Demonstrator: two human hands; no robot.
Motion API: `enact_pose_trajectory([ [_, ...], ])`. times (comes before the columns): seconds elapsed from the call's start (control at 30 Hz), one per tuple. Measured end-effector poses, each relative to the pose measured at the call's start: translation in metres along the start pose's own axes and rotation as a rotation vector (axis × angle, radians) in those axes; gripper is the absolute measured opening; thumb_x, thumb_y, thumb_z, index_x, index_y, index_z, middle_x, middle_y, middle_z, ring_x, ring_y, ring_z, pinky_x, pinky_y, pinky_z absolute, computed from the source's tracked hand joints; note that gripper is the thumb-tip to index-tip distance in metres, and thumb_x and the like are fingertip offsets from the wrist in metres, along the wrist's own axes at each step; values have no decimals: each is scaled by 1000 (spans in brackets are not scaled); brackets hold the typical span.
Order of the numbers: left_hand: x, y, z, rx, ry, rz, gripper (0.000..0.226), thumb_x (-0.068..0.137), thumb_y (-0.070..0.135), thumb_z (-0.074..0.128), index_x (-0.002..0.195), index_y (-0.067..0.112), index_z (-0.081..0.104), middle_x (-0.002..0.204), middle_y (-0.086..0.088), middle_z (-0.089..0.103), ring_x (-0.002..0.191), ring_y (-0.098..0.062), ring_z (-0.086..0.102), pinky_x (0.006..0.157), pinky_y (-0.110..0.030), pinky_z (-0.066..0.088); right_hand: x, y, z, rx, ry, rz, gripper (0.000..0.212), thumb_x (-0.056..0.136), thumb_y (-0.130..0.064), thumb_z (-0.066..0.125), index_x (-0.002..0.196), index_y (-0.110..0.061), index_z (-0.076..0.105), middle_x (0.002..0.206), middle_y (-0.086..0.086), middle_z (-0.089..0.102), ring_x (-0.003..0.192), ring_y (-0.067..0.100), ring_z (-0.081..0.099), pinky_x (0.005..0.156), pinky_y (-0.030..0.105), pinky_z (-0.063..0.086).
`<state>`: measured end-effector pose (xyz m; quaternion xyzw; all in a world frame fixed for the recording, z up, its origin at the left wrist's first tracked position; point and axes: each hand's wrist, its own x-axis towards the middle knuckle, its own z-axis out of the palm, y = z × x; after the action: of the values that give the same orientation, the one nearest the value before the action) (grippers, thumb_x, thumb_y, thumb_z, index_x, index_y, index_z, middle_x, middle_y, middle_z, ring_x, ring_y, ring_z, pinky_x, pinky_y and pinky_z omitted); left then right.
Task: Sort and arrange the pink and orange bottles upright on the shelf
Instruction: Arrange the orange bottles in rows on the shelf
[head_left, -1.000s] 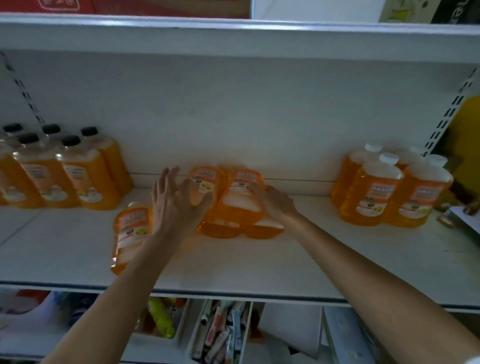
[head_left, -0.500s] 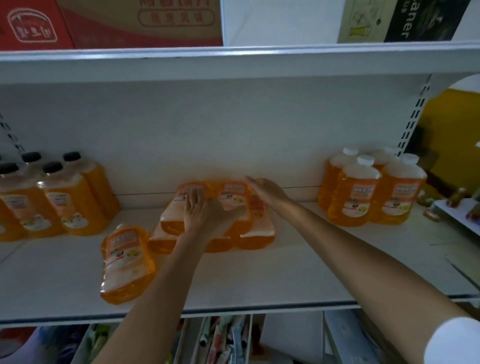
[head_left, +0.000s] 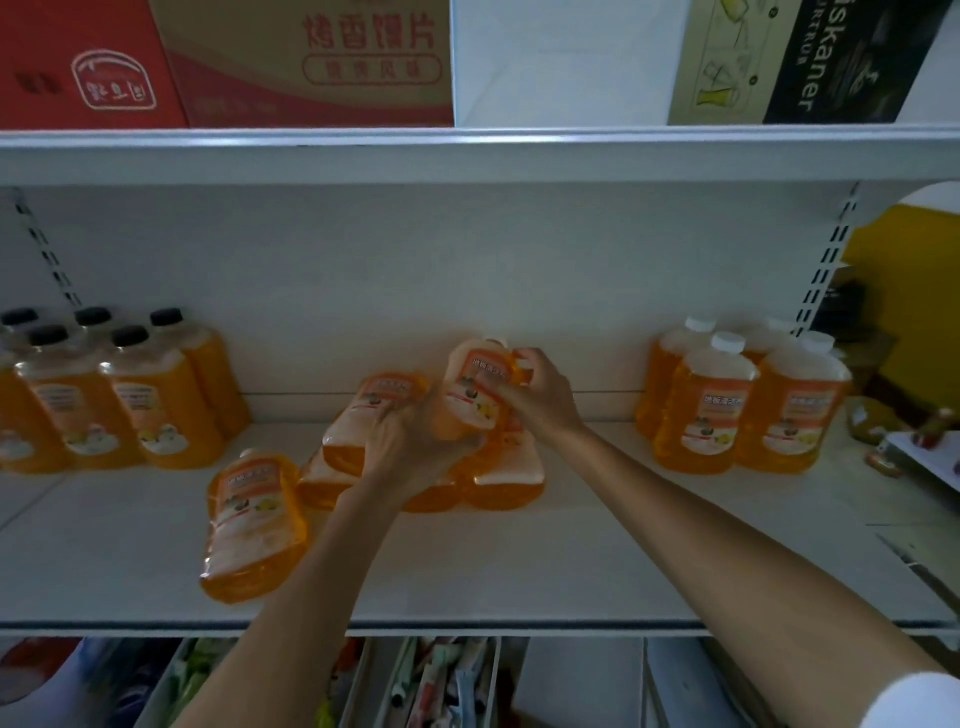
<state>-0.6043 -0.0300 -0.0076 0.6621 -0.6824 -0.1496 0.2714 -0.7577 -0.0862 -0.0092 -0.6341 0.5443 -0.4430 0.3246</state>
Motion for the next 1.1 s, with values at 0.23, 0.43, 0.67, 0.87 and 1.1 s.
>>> enact_pose_trajectory([
  [0.23, -23, 10, 3, -72, -64, 159, 82, 83, 37, 65, 146, 27, 14, 139, -1, 42, 127, -21, 37, 93, -25, 30, -7, 2, -25, 76, -60, 28, 95, 70, -40, 79, 146, -27, 24, 137, 2, 48, 120, 23, 51, 95, 44, 49],
  [0.43, -30, 40, 33, -214, 73, 214, 75, 85, 24, 65, 144, 25, 20, 125, 5, 49, 117, -11, 45, 89, -23, 36, -11, -1, -64, 90, -94, -44, 97, 69, -31, 80, 147, -30, 22, 141, 1, 43, 120, 19, 49, 98, 44, 48],
  [0.67, -35, 76, 93, -303, 36, 256, 81, 85, 30, 62, 147, 25, 10, 143, -4, 30, 124, -13, 34, 90, -27, 35, -28, 17, -120, -1, -98, -119, 98, 69, -15, 81, 145, -38, 24, 141, 0, 41, 118, 11, 49, 80, 17, 51],
  [0.87, -37, 85, 127, -200, 35, 283, 79, 87, 33, 57, 146, 14, 9, 137, -13, 39, 119, -28, 47, 89, -44, 49, -42, 40, -139, -162, -65, -175, 95, 68, -23, 83, 144, -32, 27, 141, -2, 42, 131, 8, 35, 98, 26, 42],
  [1.1, -33, 94, 142, 0, 145, 199, 76, 93, 37, 49, 146, 6, 5, 143, -13, 37, 128, -26, 39, 100, -34, 38, -36, 52, -131, -380, -52, -329, 88, 72, -25, 80, 142, -29, 27, 138, 1, 42, 123, 21, 43, 98, 39, 44],
])
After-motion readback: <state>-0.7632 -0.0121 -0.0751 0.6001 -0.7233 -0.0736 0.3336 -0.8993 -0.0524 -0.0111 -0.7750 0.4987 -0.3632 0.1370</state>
